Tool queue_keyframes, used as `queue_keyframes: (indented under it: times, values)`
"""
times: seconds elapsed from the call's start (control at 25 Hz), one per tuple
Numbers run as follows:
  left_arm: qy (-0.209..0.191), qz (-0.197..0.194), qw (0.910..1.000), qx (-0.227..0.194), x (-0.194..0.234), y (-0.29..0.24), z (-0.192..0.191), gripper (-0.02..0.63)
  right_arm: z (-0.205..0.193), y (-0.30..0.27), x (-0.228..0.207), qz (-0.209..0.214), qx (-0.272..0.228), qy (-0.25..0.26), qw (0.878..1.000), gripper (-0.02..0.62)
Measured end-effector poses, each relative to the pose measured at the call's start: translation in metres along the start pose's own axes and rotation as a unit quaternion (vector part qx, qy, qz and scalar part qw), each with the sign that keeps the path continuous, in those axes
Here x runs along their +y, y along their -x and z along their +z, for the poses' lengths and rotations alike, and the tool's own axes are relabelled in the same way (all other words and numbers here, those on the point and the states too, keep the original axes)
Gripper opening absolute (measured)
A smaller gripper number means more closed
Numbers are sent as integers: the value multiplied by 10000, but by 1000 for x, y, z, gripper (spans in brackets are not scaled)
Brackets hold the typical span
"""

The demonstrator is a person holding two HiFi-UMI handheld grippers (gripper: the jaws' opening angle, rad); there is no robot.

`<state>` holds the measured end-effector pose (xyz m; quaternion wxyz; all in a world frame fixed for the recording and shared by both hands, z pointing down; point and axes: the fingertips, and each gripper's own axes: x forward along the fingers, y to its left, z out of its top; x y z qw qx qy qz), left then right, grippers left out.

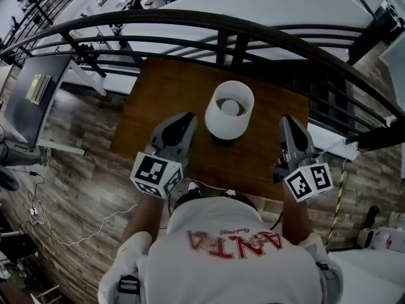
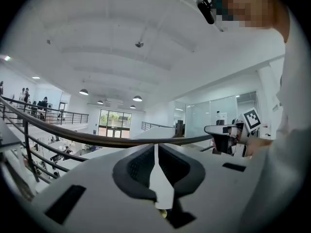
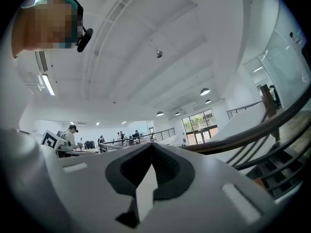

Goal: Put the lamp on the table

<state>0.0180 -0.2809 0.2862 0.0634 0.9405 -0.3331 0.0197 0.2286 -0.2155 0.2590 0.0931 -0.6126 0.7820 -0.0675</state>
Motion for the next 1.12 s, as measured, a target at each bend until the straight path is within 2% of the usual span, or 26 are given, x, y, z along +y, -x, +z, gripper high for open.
queue_keyframes:
  times: [0.32, 0.68, 1.12]
  values:
    - [-198, 108, 9994, -243, 8, 5, 27, 31, 24, 13, 2, -163, -145, 321, 9992, 2]
    - [-341, -103, 9992, -163, -1, 4, 22, 31, 16, 12, 7, -72, -103, 157, 9998, 2]
    - [-393, -253, 9989, -76, -3, -7, 11, 31, 12, 10, 7, -12, -103, 247, 9996, 2]
